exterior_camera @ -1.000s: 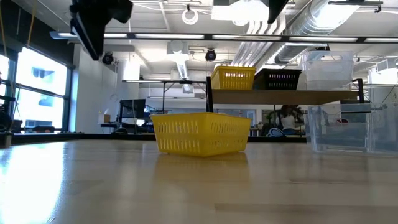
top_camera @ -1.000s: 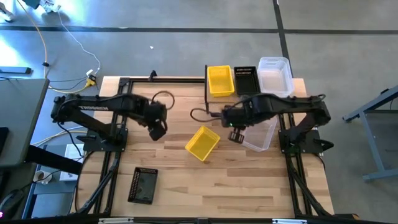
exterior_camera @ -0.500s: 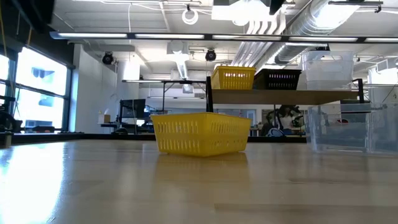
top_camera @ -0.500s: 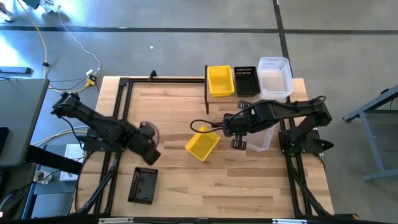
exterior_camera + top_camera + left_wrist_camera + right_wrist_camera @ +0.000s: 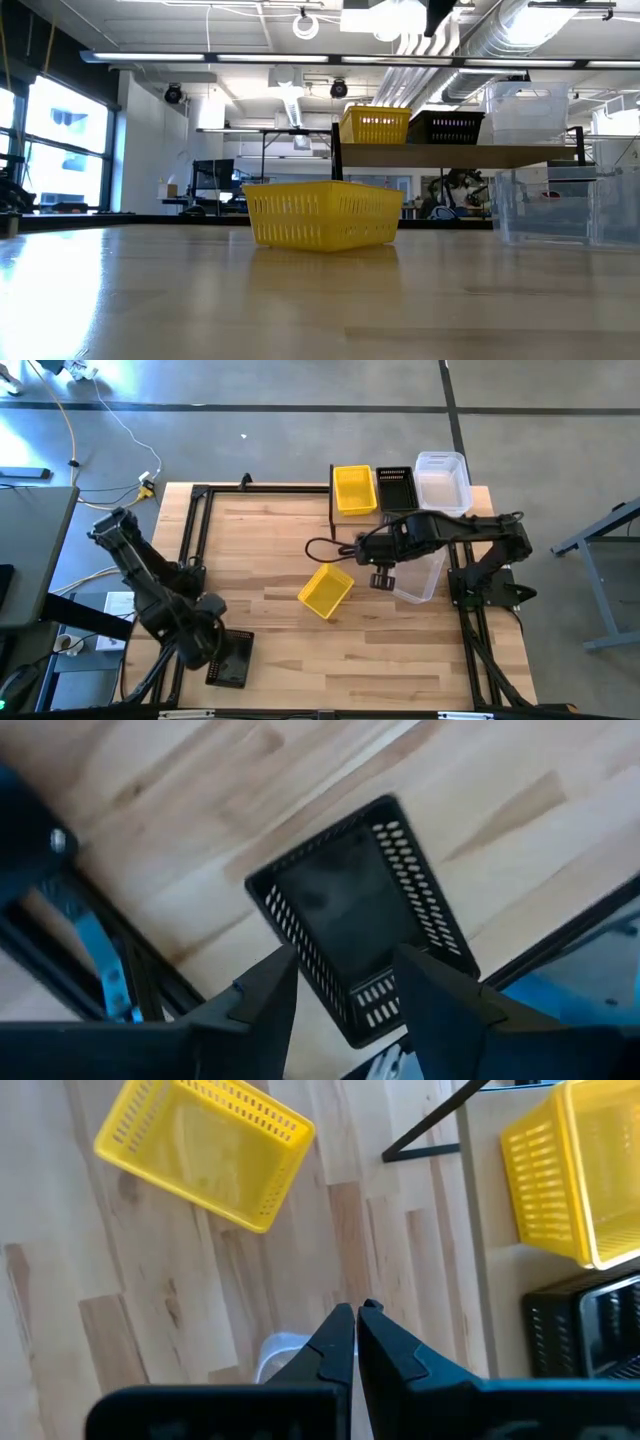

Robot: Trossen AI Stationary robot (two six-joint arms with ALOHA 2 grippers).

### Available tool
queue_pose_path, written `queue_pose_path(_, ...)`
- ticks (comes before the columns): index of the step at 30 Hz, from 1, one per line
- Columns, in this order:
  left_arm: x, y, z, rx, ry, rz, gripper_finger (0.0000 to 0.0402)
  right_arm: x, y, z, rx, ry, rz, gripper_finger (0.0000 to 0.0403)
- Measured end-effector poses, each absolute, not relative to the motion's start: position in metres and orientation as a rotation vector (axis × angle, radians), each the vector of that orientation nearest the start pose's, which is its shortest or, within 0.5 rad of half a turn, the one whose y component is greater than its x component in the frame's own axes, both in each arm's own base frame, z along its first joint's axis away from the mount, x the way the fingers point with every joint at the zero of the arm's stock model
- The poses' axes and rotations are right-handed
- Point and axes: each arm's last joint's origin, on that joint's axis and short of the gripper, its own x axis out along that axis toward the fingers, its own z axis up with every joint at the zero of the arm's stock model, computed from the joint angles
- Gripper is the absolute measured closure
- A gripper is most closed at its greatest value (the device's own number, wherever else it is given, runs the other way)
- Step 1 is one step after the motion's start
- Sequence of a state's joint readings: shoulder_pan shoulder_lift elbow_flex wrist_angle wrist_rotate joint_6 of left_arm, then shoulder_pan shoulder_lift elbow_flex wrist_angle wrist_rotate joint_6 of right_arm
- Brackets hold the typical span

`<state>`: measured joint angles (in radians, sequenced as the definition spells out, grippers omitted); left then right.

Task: Stack baskets on shelf by color
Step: Stack the black bin on top of the other stacked black bins on the shelf

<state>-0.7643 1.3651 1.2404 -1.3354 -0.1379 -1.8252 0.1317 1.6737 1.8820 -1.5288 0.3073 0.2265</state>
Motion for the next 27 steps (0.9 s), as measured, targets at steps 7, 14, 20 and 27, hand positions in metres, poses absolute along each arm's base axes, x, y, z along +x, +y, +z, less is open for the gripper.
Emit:
queue_pose_path(7,0.162,-0.18,0.277,-0.921,1.216,0.918,0.0245,0.298,0.024,0.383,-0.099,1.255,-0.296,0.0399)
queue_pose_path(14,0.169,-0.2,0.246,-0.903,1.227,1.114,0.0245,0.299,0.023,0.383,-0.104,1.254,-0.29,0.0399)
queue_pose_path(20,0.176,-0.211,0.222,-0.865,1.262,1.224,0.0245,0.299,0.023,0.384,-0.113,1.249,-0.28,0.0399)
queue_pose_path(27,0.184,-0.221,0.203,-0.886,1.272,1.261,0.0245,0.299,0.023,0.384,-0.113,1.249,-0.28,0.0399)
